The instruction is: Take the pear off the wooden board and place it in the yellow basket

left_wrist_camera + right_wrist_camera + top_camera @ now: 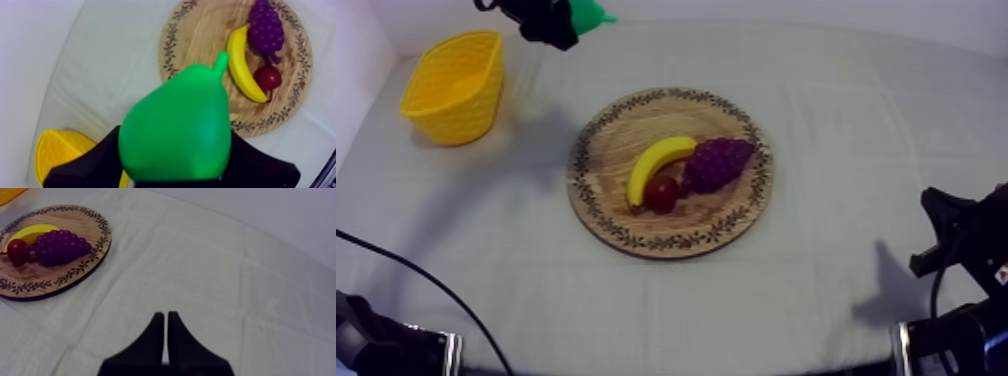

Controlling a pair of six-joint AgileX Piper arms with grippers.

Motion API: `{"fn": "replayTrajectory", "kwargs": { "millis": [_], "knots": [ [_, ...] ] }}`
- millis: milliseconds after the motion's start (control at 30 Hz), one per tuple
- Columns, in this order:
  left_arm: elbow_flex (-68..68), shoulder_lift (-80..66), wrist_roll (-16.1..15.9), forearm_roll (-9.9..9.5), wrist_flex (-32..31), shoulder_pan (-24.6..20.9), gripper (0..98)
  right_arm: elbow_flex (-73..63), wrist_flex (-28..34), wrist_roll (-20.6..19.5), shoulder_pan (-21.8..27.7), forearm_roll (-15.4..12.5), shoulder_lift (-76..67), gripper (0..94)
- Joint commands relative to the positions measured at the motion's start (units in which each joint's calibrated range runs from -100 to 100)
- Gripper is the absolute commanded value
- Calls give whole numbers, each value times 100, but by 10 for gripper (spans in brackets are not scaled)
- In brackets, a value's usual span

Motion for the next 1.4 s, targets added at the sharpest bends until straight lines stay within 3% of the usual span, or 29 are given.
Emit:
{"fn": "replayTrajectory", "kwargs": {
  "millis": [0, 700, 1067, 1367],
  "knots": [
    [21, -34, -7, -5, -1, -220, 490, -5, 4, 0, -3, -1, -4, 4],
    [431, -533, -142, 0, -1, -2281, 497, -5, 4, 0, -3, -1, -4, 4],
    [403, -458, 340, 241, -77, -2705, 488, -5, 4, 0, -3, -1, -4, 4],
    [317, -285, 984, 604, -300, -2739, 481, -5, 4, 0, -3, -1, -4, 4]
  ]
}}
